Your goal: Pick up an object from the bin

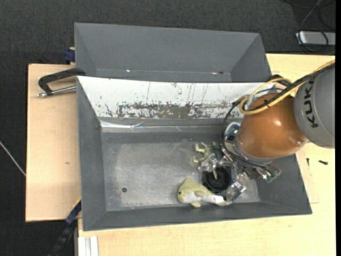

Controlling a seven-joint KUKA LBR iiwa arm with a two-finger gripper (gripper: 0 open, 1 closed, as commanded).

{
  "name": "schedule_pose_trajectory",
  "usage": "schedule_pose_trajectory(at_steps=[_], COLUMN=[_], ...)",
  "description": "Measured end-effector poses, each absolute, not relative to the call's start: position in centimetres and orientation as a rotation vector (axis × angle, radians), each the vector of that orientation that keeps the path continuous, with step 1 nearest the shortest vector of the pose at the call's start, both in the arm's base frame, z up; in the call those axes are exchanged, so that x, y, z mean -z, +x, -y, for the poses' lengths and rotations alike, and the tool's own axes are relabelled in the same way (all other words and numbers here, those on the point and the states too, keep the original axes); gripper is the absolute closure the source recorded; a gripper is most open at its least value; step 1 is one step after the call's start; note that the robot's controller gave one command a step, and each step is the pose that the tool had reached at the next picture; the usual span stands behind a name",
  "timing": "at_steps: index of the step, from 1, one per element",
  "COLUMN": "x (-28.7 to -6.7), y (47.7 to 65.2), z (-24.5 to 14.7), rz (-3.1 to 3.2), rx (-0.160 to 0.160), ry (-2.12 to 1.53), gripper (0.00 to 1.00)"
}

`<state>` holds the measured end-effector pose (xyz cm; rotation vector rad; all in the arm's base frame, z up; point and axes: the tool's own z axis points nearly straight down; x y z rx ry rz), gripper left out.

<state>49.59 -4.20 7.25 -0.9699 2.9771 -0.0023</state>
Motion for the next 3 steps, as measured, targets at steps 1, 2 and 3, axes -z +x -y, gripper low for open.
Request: schedule_pose_trajectory(at_steps=[1,2,3], x=[-7.1,-7.2,-9.6], y=[54.3,54.6,54.8], z=[7.0,7.1,7.0], rz=[-2.664,-2.656,-2.657], rx=[-0.014,-0.001,0.003], ry=[-1.670,-1.665,-1.662], gripper=[0.00,1.00,1.00])
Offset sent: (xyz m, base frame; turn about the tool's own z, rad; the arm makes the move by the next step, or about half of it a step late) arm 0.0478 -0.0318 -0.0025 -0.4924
